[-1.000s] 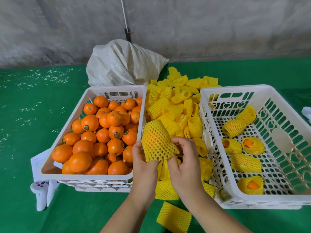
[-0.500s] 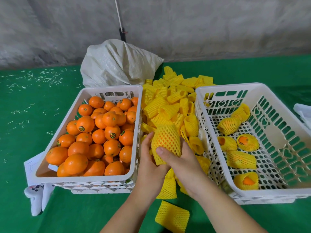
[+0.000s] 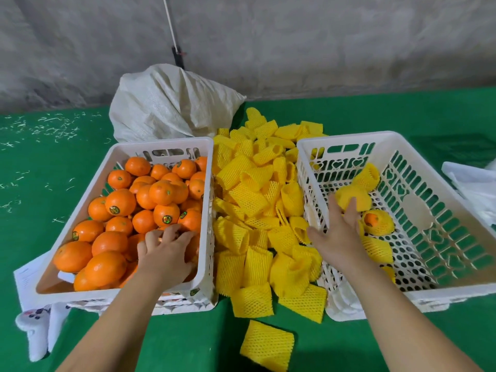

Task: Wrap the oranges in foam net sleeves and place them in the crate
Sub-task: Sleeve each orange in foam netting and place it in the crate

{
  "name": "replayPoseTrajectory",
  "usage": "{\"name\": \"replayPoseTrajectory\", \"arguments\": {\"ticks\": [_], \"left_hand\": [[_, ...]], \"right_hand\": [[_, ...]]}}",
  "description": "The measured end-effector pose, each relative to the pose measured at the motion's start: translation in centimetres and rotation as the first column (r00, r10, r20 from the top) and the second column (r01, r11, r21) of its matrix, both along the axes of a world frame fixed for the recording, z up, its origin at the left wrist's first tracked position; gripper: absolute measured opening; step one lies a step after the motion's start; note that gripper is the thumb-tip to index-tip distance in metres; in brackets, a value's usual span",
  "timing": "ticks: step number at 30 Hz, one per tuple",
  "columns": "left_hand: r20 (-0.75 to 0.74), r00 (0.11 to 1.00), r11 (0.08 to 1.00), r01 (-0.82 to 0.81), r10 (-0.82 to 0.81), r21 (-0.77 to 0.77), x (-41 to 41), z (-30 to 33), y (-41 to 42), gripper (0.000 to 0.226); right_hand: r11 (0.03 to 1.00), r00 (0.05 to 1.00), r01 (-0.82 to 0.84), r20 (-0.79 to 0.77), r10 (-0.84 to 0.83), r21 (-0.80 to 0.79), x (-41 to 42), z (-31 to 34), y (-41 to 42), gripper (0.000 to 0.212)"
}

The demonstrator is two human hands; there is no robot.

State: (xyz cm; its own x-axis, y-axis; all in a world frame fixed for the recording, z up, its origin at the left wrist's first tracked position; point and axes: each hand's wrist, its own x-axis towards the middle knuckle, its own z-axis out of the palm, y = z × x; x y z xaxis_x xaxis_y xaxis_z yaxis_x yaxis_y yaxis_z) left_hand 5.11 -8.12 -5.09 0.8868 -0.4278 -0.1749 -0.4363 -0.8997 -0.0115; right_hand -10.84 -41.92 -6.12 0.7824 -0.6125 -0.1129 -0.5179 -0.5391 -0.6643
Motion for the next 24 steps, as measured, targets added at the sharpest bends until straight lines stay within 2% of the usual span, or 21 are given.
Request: {"name": "replayPoseTrajectory", "arguments": {"ticks": [2, 4, 5, 6, 8, 9, 11, 13, 16, 18, 20, 22, 24], "left_hand": [[0.080, 0.996, 0.996, 0.027, -0.034, 0.089, 0.2, 0.3, -0.3, 0.073], [0.150, 0.987, 0.989, 0.034, -0.056, 0.145, 0.0, 0.2, -0.6, 0.067], [0.170, 0.984, 0.989, 0.023, -0.048, 0.149, -0.1, 0.0, -0.8, 0.064], [0.186, 0.982, 0.989, 0.015, -0.043, 0.148, -0.1, -0.1, -1.1, 0.061], [0.199, 0.979, 0.988, 0.017, -0.048, 0.155, -0.1, -0.2, -1.3, 0.060], [0.203, 0.977, 0.987, 0.027, -0.060, 0.160, 0.0, -0.2, -1.3, 0.060], [0.198, 0.977, 0.989, 0.054, -0.081, 0.140, 0.0, -0.4, -1.2, 0.060], [0.178, 0.980, 0.992, 0.076, -0.092, 0.098, 0.1, -0.7, -0.9, 0.059], [0.169, 0.980, 0.993, 0.090, -0.101, 0.071, 0.3, -0.9, -0.9, 0.068], [0.176, 0.978, 0.992, 0.098, -0.110, 0.076, 0.2, -0.9, -0.8, 0.075], [0.206, 0.973, 0.995, 0.097, -0.102, 0.034, 0.1, -0.9, -0.5, 0.073], [0.201, 0.979, 0.997, 0.037, -0.021, -0.074, -0.1, -0.7, 0.0, 0.071], [0.208, 0.975, 0.975, -0.037, 0.084, -0.218, -0.4, -0.4, 0.6, 0.071]], "right_hand": [[0.914, 0.985, -0.174, -0.067, 0.161, -0.368, 0.2, -0.5, 0.8, 0.063], [0.786, 0.954, -0.300, -0.160, 0.254, -0.541, 0.6, -0.6, 1.5, 0.036], [0.707, 0.925, -0.381, -0.248, 0.289, -0.596, 0.8, -0.7, 1.8, 0.029], [0.610, 0.879, -0.474, -0.374, 0.295, -0.634, 1.1, -0.9, 2.1, 0.028], [0.394, 0.740, -0.661, -0.642, 0.200, -0.638, 1.7, -0.9, 2.4, 0.033], [0.322, 0.658, -0.735, -0.742, 0.129, -0.596, 2.1, -0.9, 2.5, 0.036], [0.248, 0.523, -0.827, -0.853, 0.006, -0.505, 2.8, -0.7, 2.8, 0.044], [0.234, 0.496, -0.837, -0.867, -0.055, -0.494, 3.3, -0.6, 3.2, 0.050], [0.255, 0.540, -0.813, -0.842, -0.008, -0.524, 3.3, -0.6, 3.2, 0.040], [0.244, 0.503, -0.836, -0.864, -0.017, -0.492, 3.3, -0.8, 3.0, 0.036], [0.236, 0.437, -0.865, -0.896, -0.078, -0.443, 3.5, -1.5, 2.9, 0.040], [0.297, 0.389, -0.871, -0.919, -0.068, -0.391, 3.8, -2.4, 2.6, 0.040], [0.416, 0.456, -0.817, -0.889, 0.041, -0.400, 4.0, -3.4, 2.8, 0.030]]}}
